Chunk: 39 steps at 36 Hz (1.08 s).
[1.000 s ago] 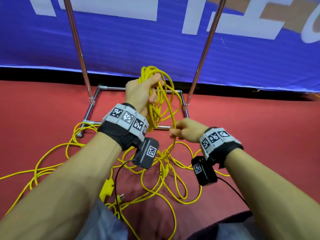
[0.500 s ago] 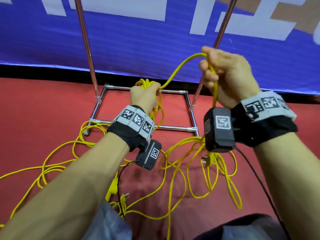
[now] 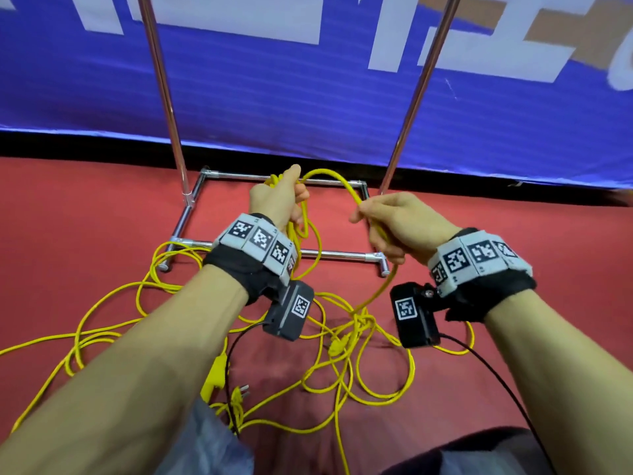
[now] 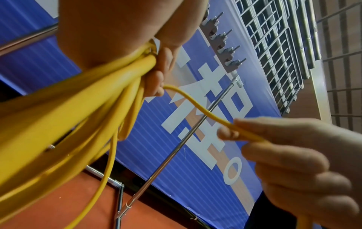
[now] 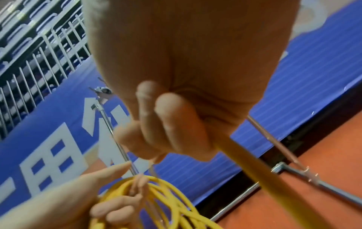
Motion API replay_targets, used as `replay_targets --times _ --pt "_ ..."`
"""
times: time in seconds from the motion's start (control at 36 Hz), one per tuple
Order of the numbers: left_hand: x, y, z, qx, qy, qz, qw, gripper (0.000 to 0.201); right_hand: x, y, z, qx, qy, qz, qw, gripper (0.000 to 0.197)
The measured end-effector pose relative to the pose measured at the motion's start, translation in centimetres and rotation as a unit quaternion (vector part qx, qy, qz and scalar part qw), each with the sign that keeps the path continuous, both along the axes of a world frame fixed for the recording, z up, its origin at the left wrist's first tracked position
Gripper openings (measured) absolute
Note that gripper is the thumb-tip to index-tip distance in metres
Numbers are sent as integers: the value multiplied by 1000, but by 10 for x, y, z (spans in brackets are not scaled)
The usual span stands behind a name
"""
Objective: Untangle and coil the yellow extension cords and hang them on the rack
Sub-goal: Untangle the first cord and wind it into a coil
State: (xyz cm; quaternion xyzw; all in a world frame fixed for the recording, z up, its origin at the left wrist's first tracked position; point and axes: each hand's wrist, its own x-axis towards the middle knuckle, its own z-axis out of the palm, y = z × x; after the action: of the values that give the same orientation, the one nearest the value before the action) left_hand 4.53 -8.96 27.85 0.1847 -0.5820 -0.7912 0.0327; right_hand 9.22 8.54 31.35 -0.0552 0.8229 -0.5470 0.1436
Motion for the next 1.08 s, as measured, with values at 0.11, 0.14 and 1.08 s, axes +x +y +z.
replay_targets --times 0.11,0.14,1.08 --pt "5 5 3 30 -13 -30 999 37 3 -14 1 27 17 68 997 24" --pt "6 6 4 35 -10 -41 999 35 4 -17 1 35 23 78 996 24" --pt "17 15 4 -44 49 -186 980 30 -3 -21 -17 42 112 68 990 36"
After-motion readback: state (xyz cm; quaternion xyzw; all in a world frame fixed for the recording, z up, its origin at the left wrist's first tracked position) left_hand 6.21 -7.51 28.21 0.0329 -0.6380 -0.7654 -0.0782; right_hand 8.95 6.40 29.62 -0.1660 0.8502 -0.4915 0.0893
